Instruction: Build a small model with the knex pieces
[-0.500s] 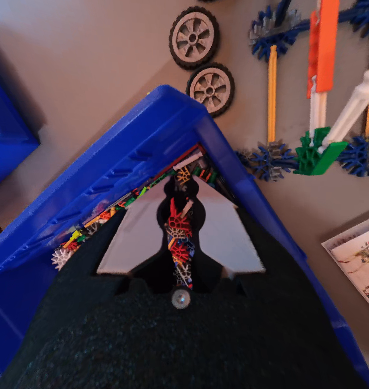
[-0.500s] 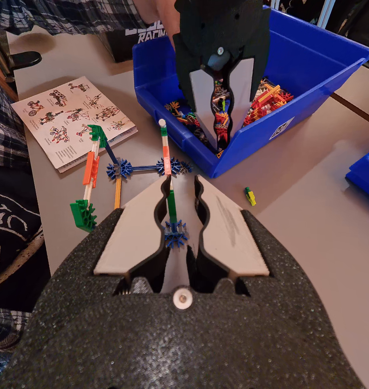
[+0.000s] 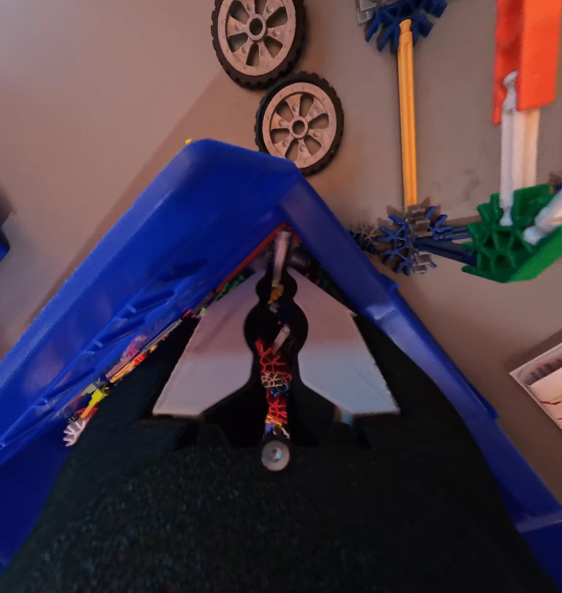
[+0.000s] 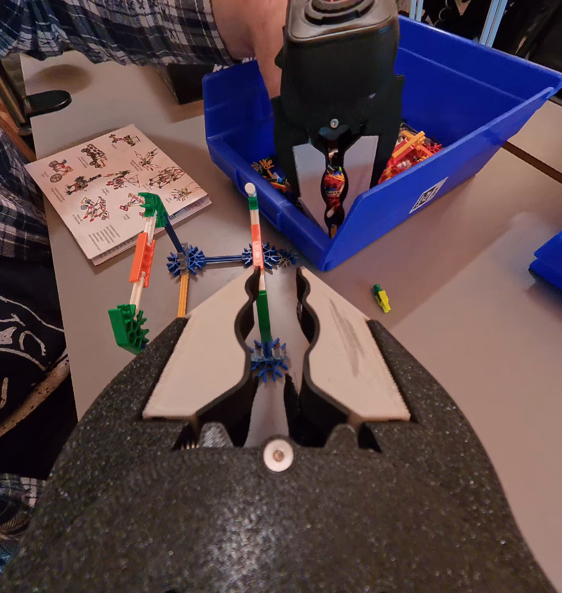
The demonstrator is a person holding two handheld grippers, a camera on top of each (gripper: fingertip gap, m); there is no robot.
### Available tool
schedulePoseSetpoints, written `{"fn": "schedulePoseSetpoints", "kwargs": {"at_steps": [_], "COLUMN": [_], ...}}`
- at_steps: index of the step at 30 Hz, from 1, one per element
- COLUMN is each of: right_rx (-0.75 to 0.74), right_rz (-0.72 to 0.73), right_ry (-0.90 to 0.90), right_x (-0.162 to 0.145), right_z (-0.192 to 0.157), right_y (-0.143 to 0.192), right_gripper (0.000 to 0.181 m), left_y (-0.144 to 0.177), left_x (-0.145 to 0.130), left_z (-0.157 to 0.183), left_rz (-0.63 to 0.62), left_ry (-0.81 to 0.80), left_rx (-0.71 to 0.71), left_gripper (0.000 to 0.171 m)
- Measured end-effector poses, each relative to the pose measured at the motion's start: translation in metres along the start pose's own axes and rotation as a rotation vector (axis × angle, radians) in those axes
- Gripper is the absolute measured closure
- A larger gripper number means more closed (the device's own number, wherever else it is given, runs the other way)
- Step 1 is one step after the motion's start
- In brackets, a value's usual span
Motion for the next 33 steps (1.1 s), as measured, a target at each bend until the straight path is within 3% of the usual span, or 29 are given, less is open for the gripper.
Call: {"fn": "schedulePoseSetpoints", "kwargs": {"at_steps": [6, 12, 23, 29, 31, 33], "right_rx": [-0.007, -0.042, -0.151, -0.127, -0.1, -0.104], "right_rz": [-0.01, 0.016, 0.062, 0.065, 0.077, 0.058], "right_ry": [0.007, 0.009, 0.047, 0.061, 0.066, 0.085], "right_x": [0.001, 0.01, 0.048, 0.058, 0.061, 0.061], "right_z": [0.0, -0.002, -0.006, -0.015, -0.02, -0.023], "right_y": [0.0, 0.002, -0.008, -0.015, -0.016, -0.017], "right_gripper": [0.159, 0.159, 0.155, 0.155, 0.157, 0.171], "left_y": [0.004, 0.032, 0.096, 0.114, 0.114, 0.115], "left_x": [-0.004, -0.005, 0.034, 0.052, 0.053, 0.055], "left_z": [0.0, -0.003, 0.022, 0.042, 0.046, 0.051], "left_rz": [-0.005, 0.082, 0.262, 0.309, 0.296, 0.31], "left_ry": [0.037, 0.11, 0.137, 0.105, 0.096, 0.099], "left_rx": [0.059, 0.127, 0.303, 0.332, 0.34, 0.332], "left_gripper": [0.168, 0.168, 0.168, 0.168, 0.168, 0.168]}}
Point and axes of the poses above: each gripper's, where its closed fingertips meet, y back along the fingers, x out of its top, z = x × y across the jaws, the point moved 10 cm from there along y, back along the fingers, and after that the axes turned 11 degrees about x, right-handed, at the moved point
